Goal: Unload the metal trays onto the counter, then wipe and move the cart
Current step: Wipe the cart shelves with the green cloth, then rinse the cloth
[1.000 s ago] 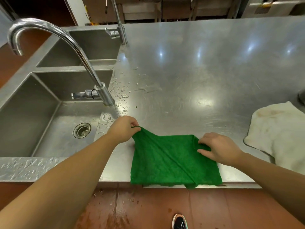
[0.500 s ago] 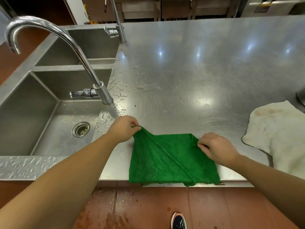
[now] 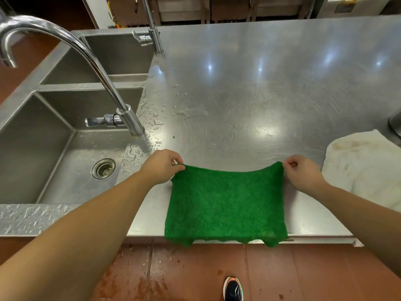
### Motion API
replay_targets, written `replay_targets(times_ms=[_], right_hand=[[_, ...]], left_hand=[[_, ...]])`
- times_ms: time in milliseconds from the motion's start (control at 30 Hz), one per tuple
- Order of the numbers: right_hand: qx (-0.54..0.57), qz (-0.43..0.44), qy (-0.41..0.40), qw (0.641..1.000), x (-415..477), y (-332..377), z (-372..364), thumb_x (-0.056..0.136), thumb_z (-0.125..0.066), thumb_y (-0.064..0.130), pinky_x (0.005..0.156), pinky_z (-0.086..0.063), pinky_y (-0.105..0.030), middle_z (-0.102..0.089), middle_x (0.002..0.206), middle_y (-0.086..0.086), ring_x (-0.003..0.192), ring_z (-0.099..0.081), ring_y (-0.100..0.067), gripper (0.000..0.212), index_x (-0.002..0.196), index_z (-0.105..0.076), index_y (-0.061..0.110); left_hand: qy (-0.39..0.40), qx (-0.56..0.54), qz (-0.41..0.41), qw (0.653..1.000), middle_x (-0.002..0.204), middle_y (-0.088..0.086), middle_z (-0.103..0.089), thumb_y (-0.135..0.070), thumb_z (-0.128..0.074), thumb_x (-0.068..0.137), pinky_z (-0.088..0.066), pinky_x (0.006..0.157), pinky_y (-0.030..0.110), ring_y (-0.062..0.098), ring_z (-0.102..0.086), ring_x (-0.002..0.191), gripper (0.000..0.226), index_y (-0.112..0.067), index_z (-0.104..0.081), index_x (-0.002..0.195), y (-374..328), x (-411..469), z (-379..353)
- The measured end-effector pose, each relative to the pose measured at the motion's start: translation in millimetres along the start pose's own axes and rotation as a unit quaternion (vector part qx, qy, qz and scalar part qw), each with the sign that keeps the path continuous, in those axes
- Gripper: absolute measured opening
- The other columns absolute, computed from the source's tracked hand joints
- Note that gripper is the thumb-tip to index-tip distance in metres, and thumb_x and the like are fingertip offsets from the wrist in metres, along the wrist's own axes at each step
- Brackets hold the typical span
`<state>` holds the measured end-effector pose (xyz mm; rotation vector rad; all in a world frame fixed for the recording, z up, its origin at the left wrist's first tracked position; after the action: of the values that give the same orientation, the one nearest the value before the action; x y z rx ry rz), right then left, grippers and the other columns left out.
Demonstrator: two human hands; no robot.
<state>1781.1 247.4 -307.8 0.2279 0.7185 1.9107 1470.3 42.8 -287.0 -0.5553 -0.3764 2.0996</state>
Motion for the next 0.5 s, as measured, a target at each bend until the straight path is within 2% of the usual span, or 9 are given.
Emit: replay_targets(times_ms=[67, 267, 400, 500], right_hand=[[-0.014, 0.000, -0.002, 1.000, 3.2, 1.3, 0.6, 0.097, -0.049, 0.016, 0.052, -0.033, -0.023, -0.061, 0.078, -0.010, 0.067, -0.051, -0.021, 0.015, 0.091, -0.060, 0.008], [-0.026, 0.005, -0.008, 1.000, 7.6, 6.2, -8.9, 0.097, -0.049, 0.014, 0.052, -0.033, -0.022, -0.060, 0.077, -0.008, 0.063, -0.049, -0.016, 0.015, 0.091, -0.060, 0.005], [-0.023, 0.006, -0.020, 1.000, 10.0, 7.4, -13.2, 0.096, -0.049, 0.014, 0.062, -0.040, -0.030, -0.066, 0.086, -0.017, 0.071, -0.054, -0.025, 0.019, 0.092, -0.063, 0.002], [-0.006, 0.057, -0.074, 0.996, 3.3, 13.4, -6.8, 0.094, -0.052, 0.014, 0.070, -0.042, -0.029, -0.067, 0.096, -0.009, 0.080, -0.057, -0.023, 0.017, 0.100, -0.066, 0.006]], left_hand=[[-0.004, 0.008, 0.003, 1.000, 0.073, -0.006, -0.057, -0.031, -0.070, 0.086, -0.043, 0.060, 0.027, 0.013, -0.056, 0.066, 0.009, -0.022, -0.070, 0.090, -0.3, 1.8, -0.4], [-0.012, 0.053, 0.029, 0.998, 0.089, -0.002, -0.065, -0.034, -0.070, 0.086, -0.053, 0.073, 0.034, 0.018, -0.061, 0.084, 0.011, -0.024, -0.071, 0.092, 5.6, 4.3, -1.9], [-0.014, 0.059, 0.041, 0.997, 0.093, -0.004, -0.065, -0.034, -0.068, 0.087, -0.046, 0.067, 0.029, 0.015, -0.059, 0.082, 0.017, -0.027, -0.067, 0.102, 10.0, 2.8, -1.3], [-0.047, 0.079, 0.015, 0.996, 0.102, -0.004, -0.063, -0.039, -0.061, 0.090, -0.048, 0.073, 0.031, 0.016, -0.057, 0.089, 0.024, -0.028, -0.063, 0.112, 4.6, -4.7, -2.8]])
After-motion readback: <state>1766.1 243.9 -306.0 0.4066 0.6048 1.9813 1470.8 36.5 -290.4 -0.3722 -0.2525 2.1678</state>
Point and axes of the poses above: each hand's wrist, its own x-axis towards the middle knuckle, its own z-axis out of the back of the hand, y = z × x, the point moved 3 cm from there along x, towards the middle knuckle
